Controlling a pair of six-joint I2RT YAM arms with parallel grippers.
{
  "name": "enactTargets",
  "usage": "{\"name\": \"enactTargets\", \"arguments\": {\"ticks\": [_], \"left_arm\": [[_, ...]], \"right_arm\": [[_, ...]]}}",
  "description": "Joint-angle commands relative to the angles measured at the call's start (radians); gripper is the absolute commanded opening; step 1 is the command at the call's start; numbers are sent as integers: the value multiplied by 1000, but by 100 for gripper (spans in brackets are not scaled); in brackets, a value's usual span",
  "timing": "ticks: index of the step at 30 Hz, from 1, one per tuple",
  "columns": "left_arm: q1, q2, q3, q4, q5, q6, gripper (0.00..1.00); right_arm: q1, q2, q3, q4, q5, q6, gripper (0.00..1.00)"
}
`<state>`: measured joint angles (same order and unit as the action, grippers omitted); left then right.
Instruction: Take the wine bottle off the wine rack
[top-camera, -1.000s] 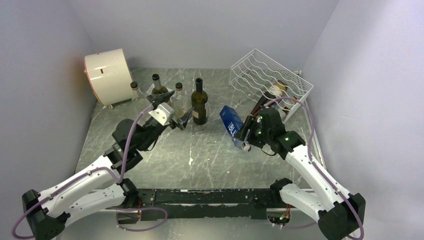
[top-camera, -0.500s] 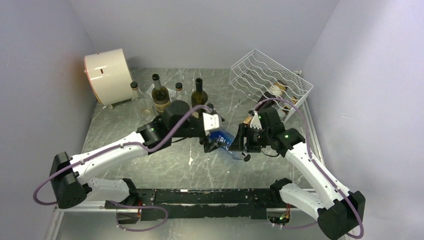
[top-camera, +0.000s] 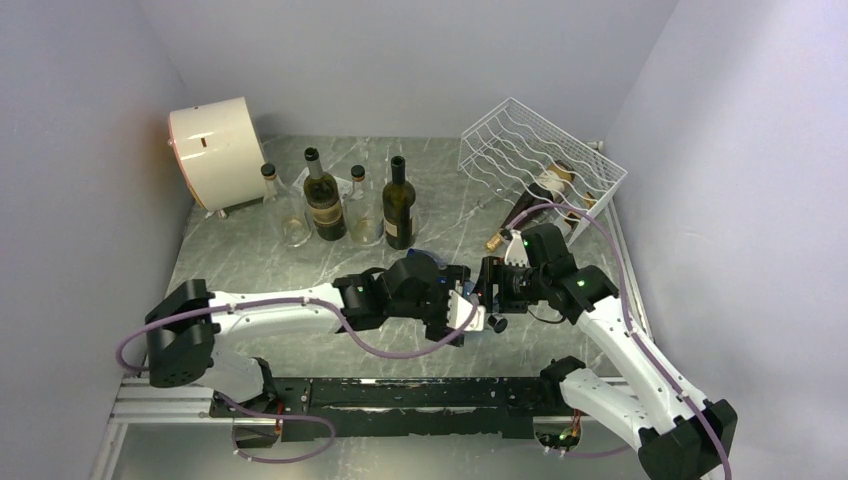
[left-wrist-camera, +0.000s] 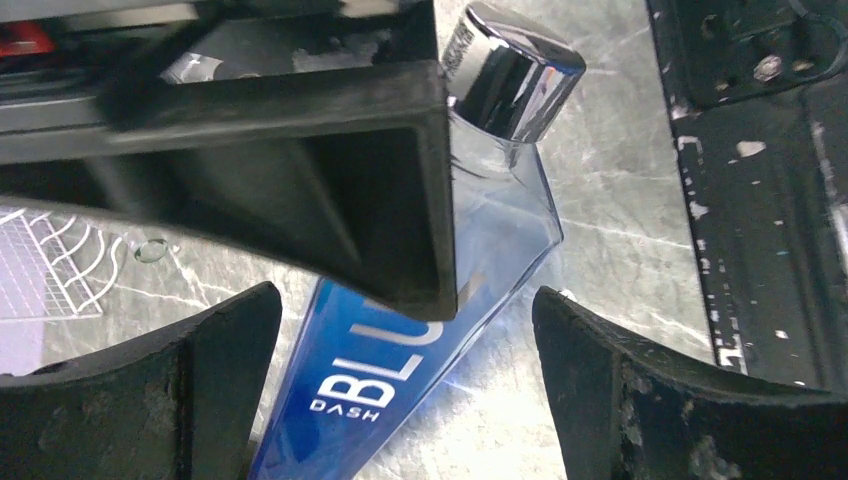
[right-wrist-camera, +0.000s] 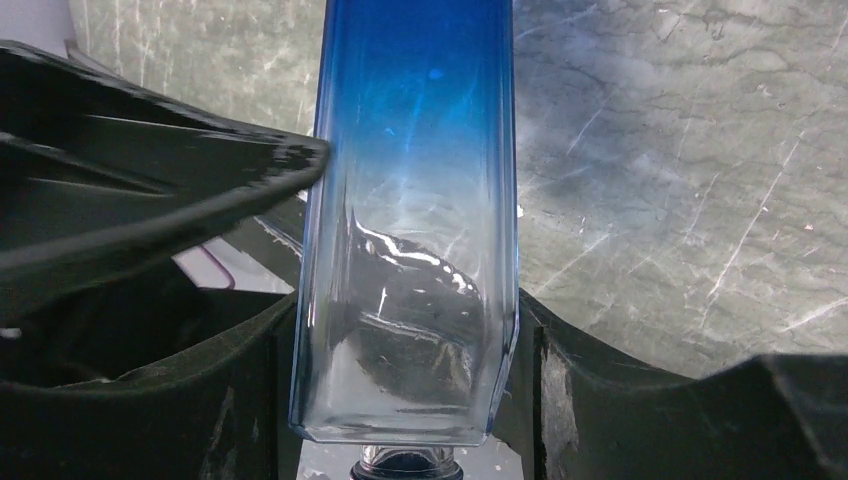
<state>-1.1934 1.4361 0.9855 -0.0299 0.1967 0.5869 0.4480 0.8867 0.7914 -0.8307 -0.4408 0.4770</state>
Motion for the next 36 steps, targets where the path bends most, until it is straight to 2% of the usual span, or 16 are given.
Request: {"name": "enactTargets", "arguments": {"ticks": [1, 6, 10, 13, 16, 18, 25, 27, 33, 36], "left_arm": [[-31, 63, -13, 132, -109, 93, 99], [-52, 138, 3, 138, -113, 115, 99], [-57, 162, 21, 150, -173, 115, 85], [-57, 135, -14, 196, -195, 114, 67], [-58, 98, -57, 237, -223, 108, 49], [-58, 81, -68, 237, -239, 98, 41], [-58, 32, -97, 219, -278, 4, 29], [-58, 8, -117, 219, -282, -31, 27], [-58, -77, -190, 217, -329, -101, 24], [-57, -123, -212, 216, -388, -161, 14]], "right_arm": [[1, -23, -4, 26, -43, -19, 0], [0, -30, 6, 22, -38, -19, 0], [0, -41, 9, 17, -23, -20, 0], [0, -50, 19, 4, 0, -20, 2], [0, -49, 29, -7, 15, -27, 26], [0, -40, 44, -17, 13, -33, 43], [0, -32, 142, -66, 124, -19, 94], [0, -22, 192, -91, 156, -21, 100], [0, 7, 377, -134, 307, -25, 100], [0, 15, 474, -170, 489, -17, 100]]}}
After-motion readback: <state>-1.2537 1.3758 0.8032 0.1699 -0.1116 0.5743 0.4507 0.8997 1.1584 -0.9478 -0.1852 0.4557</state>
